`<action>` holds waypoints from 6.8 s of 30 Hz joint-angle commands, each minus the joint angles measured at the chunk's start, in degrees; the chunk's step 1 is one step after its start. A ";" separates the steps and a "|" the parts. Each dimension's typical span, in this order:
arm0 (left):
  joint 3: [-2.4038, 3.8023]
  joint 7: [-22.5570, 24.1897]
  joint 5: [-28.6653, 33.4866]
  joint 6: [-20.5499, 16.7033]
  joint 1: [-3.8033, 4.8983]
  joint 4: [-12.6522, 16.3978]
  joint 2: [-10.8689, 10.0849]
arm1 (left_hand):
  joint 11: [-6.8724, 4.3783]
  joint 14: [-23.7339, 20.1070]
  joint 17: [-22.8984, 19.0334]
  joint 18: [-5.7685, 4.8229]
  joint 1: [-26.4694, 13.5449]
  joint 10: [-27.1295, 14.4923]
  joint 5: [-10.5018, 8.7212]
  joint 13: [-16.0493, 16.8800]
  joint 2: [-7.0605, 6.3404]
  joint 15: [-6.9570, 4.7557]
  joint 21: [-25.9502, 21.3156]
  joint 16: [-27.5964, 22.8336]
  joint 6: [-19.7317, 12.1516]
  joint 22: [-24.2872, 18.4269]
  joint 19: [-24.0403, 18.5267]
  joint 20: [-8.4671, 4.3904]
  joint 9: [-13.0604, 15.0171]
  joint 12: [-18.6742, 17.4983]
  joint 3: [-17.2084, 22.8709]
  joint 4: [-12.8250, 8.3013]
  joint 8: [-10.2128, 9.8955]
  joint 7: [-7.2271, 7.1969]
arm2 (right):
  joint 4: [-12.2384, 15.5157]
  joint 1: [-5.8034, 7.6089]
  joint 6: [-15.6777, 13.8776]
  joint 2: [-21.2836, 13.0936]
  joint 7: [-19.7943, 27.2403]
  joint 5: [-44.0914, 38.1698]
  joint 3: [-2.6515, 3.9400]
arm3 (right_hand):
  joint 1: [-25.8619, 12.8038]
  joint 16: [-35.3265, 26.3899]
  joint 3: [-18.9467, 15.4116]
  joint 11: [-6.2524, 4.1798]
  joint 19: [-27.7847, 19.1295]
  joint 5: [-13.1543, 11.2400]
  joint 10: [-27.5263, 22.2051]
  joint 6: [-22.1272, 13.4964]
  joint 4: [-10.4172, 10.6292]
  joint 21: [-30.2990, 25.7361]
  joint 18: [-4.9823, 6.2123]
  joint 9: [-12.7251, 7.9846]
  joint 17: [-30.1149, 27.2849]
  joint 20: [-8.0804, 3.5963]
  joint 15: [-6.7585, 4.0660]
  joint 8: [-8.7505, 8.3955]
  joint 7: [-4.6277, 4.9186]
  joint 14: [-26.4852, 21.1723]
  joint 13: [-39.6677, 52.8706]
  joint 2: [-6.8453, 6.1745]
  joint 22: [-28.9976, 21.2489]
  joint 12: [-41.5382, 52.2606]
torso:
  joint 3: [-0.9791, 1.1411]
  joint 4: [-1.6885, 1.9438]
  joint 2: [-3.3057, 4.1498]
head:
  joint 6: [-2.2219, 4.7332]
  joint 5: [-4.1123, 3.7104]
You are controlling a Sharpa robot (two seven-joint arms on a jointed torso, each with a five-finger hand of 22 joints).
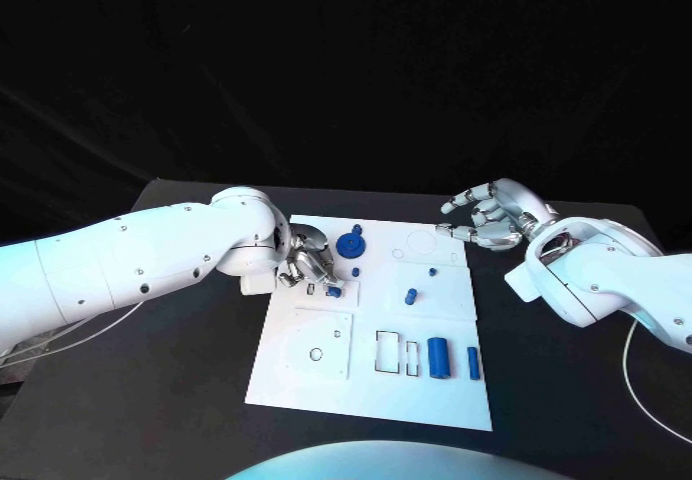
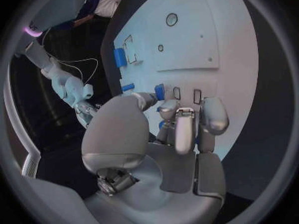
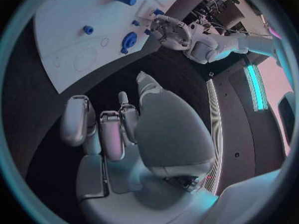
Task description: Assemble the parts on the task board
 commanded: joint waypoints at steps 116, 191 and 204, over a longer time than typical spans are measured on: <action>-0.27 2.09 -14.46 -6.15 -2.93 3.61 -1.72 | -0.88 3.48 4.92 -0.98 -9.19 3.15 -0.80 2.00 -3.40 -1.27 0.93 -0.01 3.22 1.60 0.88 -0.52 1.97 0.63 11.45 -7.74 0.56 -1.72 | -0.03 -1.00 0.49 -0.03 1.07 -0.53 0.00 | -0.43 -0.21 0.73 -0.26 -0.07 -0.06 -0.17 0.30 0.06 -0.17 0.87 -0.19 3.12 -0.10 -0.35 0.41 -0.04 3.39 2.85 0.48 1.43 -0.16 | 0.02 -0.05 0.13 | -1.32 0.66; 1.26 1.16 -13.27 -6.73 -2.85 3.61 -2.10 | -1.05 3.54 5.18 -1.04 -17.24 3.36 -0.84 2.81 -3.65 -1.48 0.61 -0.13 5.61 1.81 1.30 -0.82 2.69 0.74 -7.79 -2.16 -1.83 -1.96 | -0.04 -1.13 0.08 -0.34 1.80 0.11 0.00 | -1.51 -0.59 0.91 -0.23 -0.39 -0.13 -0.61 -0.06 0.21 -1.04 1.03 -0.42 2.25 -0.14 -0.36 0.55 0.00 3.21 2.25 0.39 0.92 -0.70 | 0.00 -0.01 -0.07 | -1.46 0.31; 4.22 0.98 -11.27 -4.12 1.44 1.35 -3.04 | -1.00 3.51 5.13 -1.02 -15.92 2.35 -0.51 1.34 -3.76 -1.47 0.52 -0.17 5.04 1.70 1.23 -0.83 2.73 0.00 -8.76 -2.31 -2.26 -1.87 | -0.53 -1.21 0.04 -0.15 1.83 0.22 0.00 | -1.78 -0.62 0.90 -0.22 -0.38 -0.13 -0.60 -0.17 0.21 -1.09 1.02 -0.47 2.21 -0.14 -0.35 0.55 0.01 3.20 2.25 0.39 0.91 -0.69 | 0.06 -0.05 0.05 | -0.79 0.54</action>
